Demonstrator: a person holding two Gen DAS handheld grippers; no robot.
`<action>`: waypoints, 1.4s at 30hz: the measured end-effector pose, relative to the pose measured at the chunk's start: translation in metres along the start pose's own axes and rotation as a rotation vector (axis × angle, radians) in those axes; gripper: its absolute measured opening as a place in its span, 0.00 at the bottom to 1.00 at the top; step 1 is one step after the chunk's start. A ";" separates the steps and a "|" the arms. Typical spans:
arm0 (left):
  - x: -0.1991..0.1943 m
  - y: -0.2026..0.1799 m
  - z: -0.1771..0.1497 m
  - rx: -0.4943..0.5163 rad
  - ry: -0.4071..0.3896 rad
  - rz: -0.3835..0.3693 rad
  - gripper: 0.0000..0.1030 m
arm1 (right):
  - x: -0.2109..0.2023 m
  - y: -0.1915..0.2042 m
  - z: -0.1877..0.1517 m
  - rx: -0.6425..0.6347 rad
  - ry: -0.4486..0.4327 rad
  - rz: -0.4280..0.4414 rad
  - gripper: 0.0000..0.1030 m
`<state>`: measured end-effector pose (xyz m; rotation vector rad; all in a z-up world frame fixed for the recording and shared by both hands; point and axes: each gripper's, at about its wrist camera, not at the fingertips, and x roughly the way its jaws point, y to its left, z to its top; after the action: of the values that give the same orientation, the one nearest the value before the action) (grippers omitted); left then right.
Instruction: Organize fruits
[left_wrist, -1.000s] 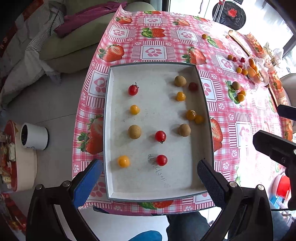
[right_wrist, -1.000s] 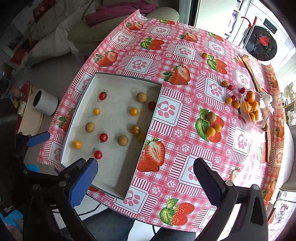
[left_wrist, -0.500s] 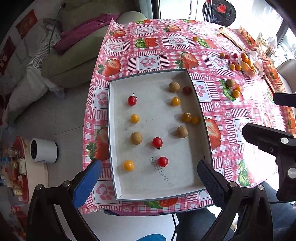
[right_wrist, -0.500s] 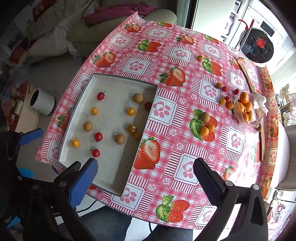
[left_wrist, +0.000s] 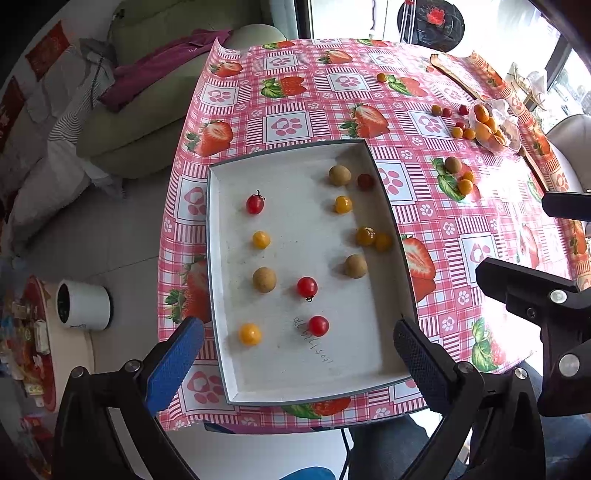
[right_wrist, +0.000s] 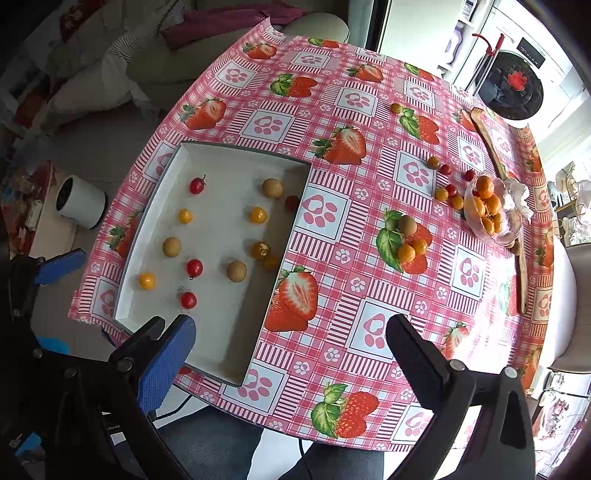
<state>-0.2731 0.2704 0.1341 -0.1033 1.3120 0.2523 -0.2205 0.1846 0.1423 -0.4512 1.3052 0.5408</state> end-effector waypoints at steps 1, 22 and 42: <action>0.000 0.000 0.000 0.003 0.000 0.000 1.00 | 0.000 0.000 0.000 0.003 0.001 0.000 1.00; 0.002 -0.001 0.000 0.004 0.012 0.011 1.00 | 0.004 -0.002 -0.001 -0.001 0.019 0.009 1.00; 0.008 0.001 0.000 -0.001 0.035 0.013 1.00 | 0.008 -0.001 -0.002 -0.038 0.042 0.025 1.00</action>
<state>-0.2714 0.2723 0.1261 -0.0998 1.3474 0.2634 -0.2207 0.1837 0.1336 -0.4801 1.3438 0.5807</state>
